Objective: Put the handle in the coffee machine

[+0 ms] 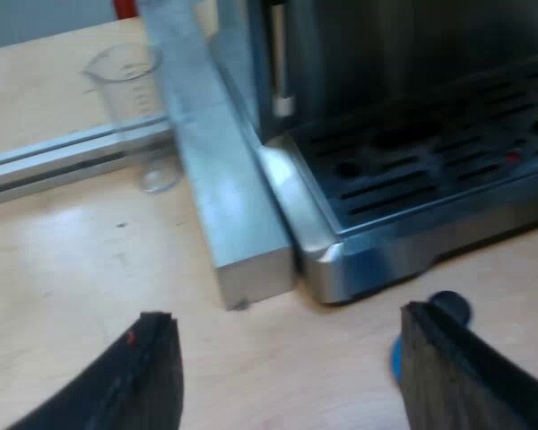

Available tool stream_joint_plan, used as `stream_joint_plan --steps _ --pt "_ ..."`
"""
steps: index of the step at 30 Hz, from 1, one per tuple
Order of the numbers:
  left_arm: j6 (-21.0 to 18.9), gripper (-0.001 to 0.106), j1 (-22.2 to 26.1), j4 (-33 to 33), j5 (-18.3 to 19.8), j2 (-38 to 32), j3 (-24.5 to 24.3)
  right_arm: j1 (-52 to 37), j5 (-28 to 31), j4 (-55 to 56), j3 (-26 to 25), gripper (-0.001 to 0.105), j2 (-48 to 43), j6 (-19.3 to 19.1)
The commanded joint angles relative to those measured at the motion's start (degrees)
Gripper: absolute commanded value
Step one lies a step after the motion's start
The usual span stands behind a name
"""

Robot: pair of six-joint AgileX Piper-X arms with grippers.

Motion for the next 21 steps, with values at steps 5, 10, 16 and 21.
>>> stream_joint_plan --steps 5,10,16,21 --pt "0.40 0.055 -1.05 -1.03 4.96 -1.35 -2.35 -0.05 -0.20 1.62 -3.75 0.057 -0.21 -1.28" --pt "4.68 0.055 -3.47 -1.03 8.63 5.22 -4.65 -0.05 -5.06 7.72 -8.40 0.057 4.42 -7.43" --pt "10.59 0.055 -4.45 -1.13 13.51 11.54 -6.68 -0.05 -12.68 9.98 -12.56 0.057 9.44 -9.68" --pt "11.98 0.055 -6.22 -1.13 17.75 16.06 -7.92 3.34 -15.81 11.00 -15.03 0.057 12.47 -11.45"
